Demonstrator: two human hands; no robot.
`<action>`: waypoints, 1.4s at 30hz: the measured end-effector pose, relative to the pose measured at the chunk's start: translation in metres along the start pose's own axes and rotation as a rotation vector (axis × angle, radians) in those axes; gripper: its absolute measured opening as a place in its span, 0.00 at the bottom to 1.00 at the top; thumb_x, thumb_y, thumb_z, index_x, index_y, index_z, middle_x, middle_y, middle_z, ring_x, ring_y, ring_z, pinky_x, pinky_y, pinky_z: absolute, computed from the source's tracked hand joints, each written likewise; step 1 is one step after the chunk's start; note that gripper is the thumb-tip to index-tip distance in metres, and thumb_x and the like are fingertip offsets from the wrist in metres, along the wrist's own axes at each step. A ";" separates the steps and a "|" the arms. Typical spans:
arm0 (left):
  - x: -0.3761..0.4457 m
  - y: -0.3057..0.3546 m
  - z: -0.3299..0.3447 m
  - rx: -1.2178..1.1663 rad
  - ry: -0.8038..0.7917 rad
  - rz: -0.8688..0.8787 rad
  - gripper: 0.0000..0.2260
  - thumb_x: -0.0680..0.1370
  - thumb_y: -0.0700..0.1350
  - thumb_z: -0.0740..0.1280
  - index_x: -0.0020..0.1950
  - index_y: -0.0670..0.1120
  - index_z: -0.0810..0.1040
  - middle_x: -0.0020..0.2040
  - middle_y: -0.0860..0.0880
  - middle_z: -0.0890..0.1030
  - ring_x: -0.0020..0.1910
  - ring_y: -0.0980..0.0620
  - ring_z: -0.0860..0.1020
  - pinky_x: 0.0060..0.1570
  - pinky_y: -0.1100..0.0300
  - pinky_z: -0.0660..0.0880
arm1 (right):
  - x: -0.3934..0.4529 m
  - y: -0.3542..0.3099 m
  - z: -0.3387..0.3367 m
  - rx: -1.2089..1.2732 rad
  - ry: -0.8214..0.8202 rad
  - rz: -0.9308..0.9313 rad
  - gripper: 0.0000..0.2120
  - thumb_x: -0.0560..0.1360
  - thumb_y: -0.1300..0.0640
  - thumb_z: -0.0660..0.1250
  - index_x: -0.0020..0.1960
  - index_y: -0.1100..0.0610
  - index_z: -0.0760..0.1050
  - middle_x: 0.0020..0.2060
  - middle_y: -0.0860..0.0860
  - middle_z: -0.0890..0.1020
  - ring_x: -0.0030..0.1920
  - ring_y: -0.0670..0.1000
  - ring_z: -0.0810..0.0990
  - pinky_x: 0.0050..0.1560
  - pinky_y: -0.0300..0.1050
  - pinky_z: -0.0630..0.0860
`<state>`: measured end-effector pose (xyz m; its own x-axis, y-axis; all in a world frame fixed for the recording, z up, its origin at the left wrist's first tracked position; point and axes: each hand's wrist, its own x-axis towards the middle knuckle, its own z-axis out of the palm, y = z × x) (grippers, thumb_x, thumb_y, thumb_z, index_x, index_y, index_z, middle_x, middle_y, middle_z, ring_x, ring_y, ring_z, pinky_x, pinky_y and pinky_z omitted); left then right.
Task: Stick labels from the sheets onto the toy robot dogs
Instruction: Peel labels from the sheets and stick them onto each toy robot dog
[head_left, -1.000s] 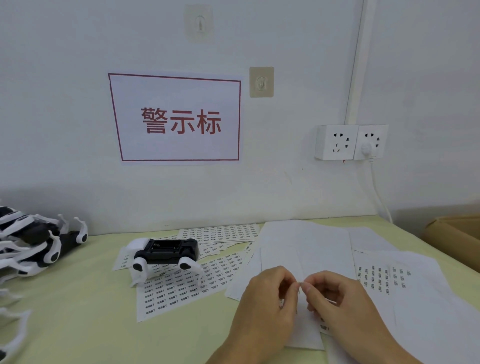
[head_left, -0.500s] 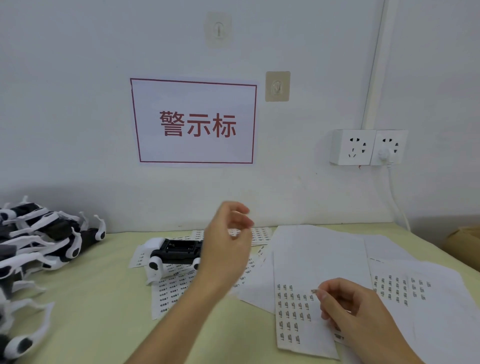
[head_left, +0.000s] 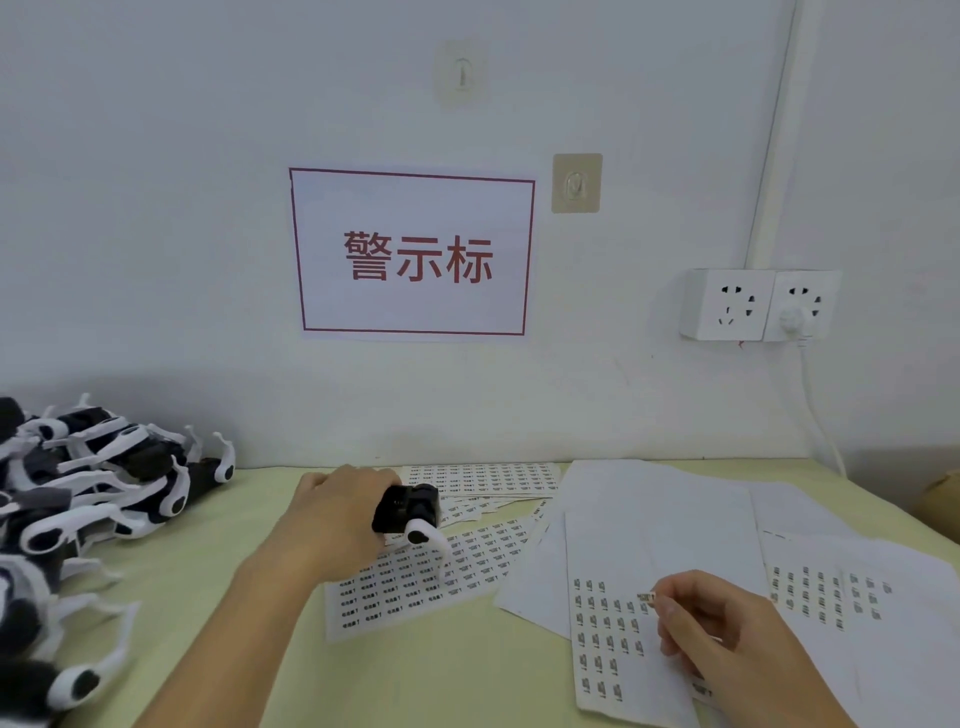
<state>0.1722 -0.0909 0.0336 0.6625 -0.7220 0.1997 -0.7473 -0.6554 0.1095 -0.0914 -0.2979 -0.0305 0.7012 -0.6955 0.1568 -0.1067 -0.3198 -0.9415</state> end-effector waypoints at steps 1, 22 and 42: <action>0.001 0.000 0.001 0.030 0.043 -0.012 0.11 0.74 0.43 0.65 0.52 0.57 0.71 0.45 0.59 0.75 0.50 0.55 0.72 0.51 0.59 0.60 | 0.000 0.000 0.000 0.003 -0.005 0.003 0.07 0.76 0.65 0.68 0.41 0.58 0.81 0.31 0.56 0.82 0.32 0.49 0.81 0.33 0.34 0.74; -0.009 0.100 0.044 -1.890 -0.350 -0.278 0.19 0.76 0.37 0.72 0.61 0.55 0.74 0.45 0.39 0.84 0.38 0.41 0.81 0.39 0.49 0.81 | 0.002 0.003 0.000 0.039 -0.019 0.026 0.07 0.77 0.66 0.68 0.41 0.59 0.81 0.31 0.56 0.82 0.32 0.50 0.81 0.38 0.43 0.76; -0.031 0.074 0.066 -1.561 -0.125 0.084 0.27 0.70 0.42 0.76 0.65 0.58 0.74 0.55 0.48 0.80 0.50 0.37 0.84 0.52 0.43 0.81 | -0.021 -0.014 0.015 -0.589 0.055 -0.625 0.19 0.68 0.62 0.75 0.43 0.39 0.73 0.37 0.38 0.78 0.36 0.37 0.78 0.39 0.28 0.72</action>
<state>0.0995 -0.1317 -0.0290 0.5587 -0.8081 0.1867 -0.0414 0.1977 0.9794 -0.0940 -0.2698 -0.0254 0.7199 -0.3053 0.6233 -0.0712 -0.9258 -0.3713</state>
